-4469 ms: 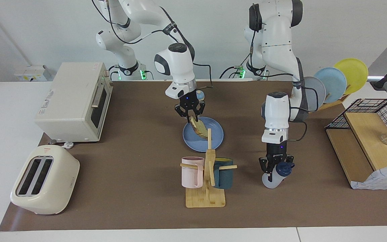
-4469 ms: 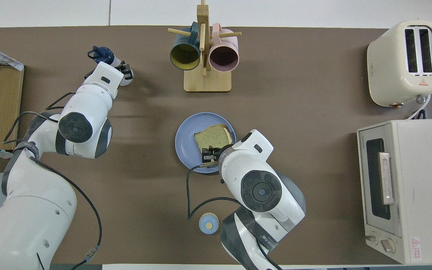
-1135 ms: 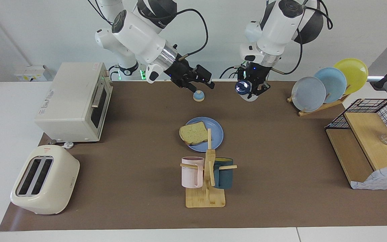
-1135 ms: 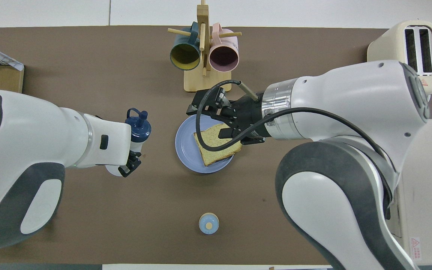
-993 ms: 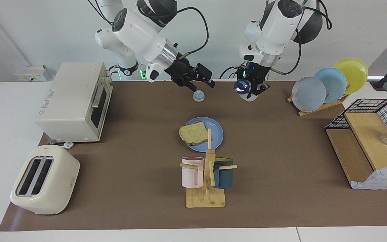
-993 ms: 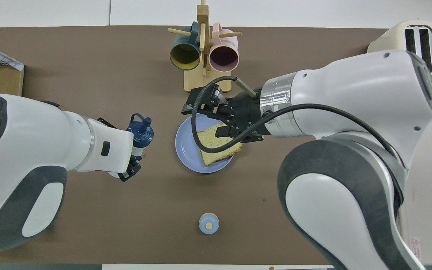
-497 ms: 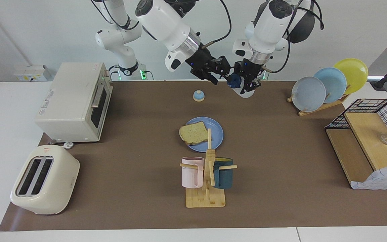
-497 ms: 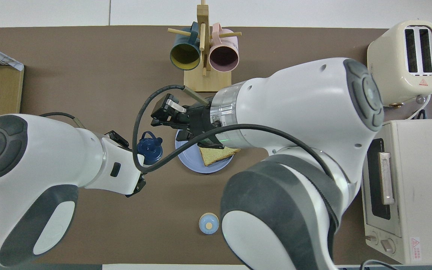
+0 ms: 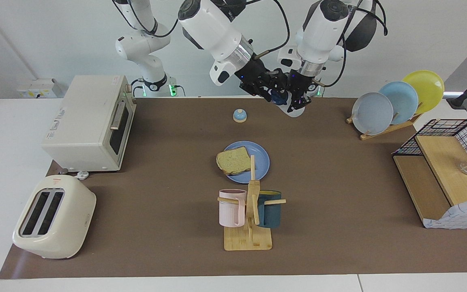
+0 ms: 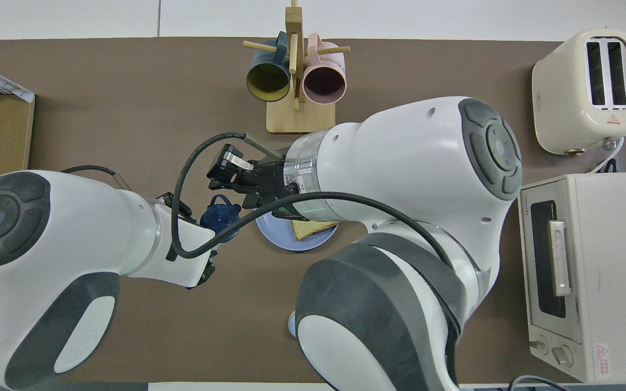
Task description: Put bread on plate and add seasoning
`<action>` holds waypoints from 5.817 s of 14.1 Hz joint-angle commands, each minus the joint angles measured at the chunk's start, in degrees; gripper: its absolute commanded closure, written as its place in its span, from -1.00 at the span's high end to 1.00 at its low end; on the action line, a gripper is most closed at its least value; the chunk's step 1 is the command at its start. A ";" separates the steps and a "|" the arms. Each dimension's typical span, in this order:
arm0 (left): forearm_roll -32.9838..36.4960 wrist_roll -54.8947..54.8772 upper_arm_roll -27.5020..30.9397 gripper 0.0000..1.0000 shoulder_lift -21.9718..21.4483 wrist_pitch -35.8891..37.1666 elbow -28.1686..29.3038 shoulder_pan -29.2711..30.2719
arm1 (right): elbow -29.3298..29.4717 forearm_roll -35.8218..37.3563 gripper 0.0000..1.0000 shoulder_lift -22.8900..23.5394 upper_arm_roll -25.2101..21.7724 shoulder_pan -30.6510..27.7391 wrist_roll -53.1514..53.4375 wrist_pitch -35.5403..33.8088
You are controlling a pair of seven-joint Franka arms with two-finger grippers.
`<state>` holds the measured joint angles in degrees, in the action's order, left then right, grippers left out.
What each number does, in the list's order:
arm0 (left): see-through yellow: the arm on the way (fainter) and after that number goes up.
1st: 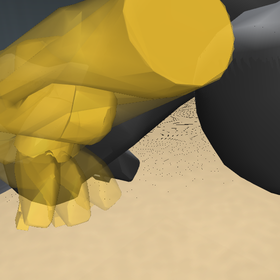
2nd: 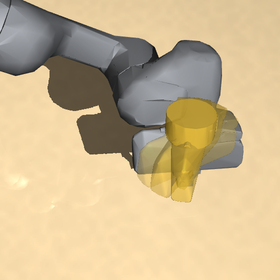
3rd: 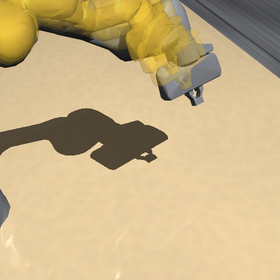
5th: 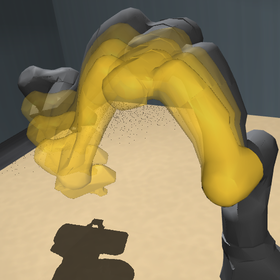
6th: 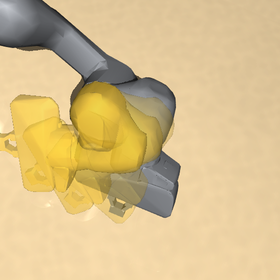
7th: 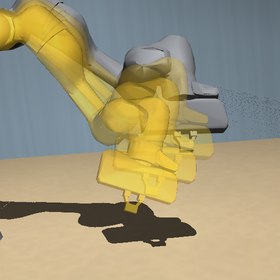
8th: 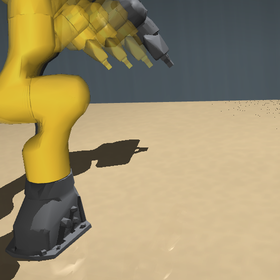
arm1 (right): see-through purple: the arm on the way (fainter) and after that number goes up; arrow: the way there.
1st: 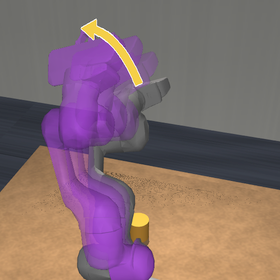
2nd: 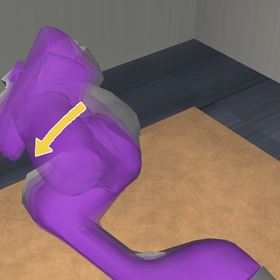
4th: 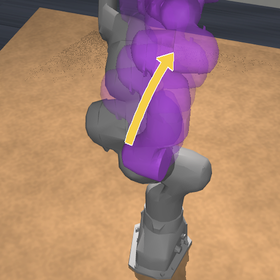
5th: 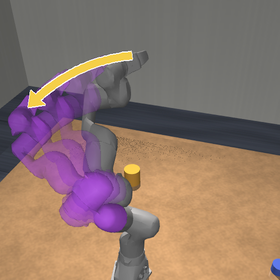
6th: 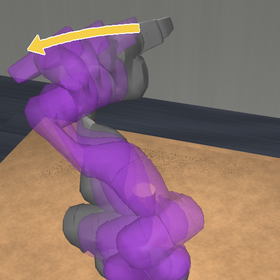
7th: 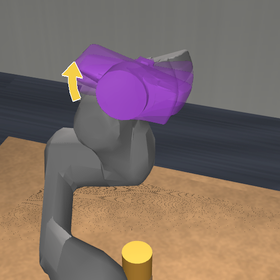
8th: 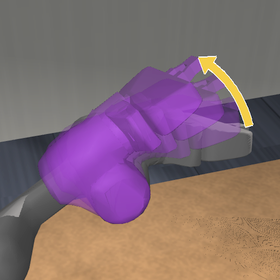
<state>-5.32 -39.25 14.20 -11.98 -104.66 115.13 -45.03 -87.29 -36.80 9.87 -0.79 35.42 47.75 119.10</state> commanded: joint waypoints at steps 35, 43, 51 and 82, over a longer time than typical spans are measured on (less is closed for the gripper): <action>-1.10 -2.06 0.57 -1.00 -2.08 -0.37 1.85 -0.59 | 5.37 2.71 -0.97 1.82 0.27 -0.61 2.00 -8.44; -1.10 -2.06 0.65 -1.00 -2.17 -0.28 1.85 -0.68 | 4.32 -3.63 -1.00 2.17 0.18 -2.54 7.61 -2.91; -1.10 -2.15 0.65 -1.00 -2.43 -0.01 2.03 -0.68 | 1.60 -10.31 -1.00 1.47 0.18 -3.69 8.50 7.11; -1.10 -2.50 0.74 -1.00 -2.43 0.07 2.29 -0.59 | -2.71 3.40 -0.34 -3.11 0.44 -0.26 0.77 -3.26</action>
<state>-5.76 -40.99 14.39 -12.81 -105.03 116.31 -45.09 -89.03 -34.48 7.77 -0.48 35.08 49.07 116.13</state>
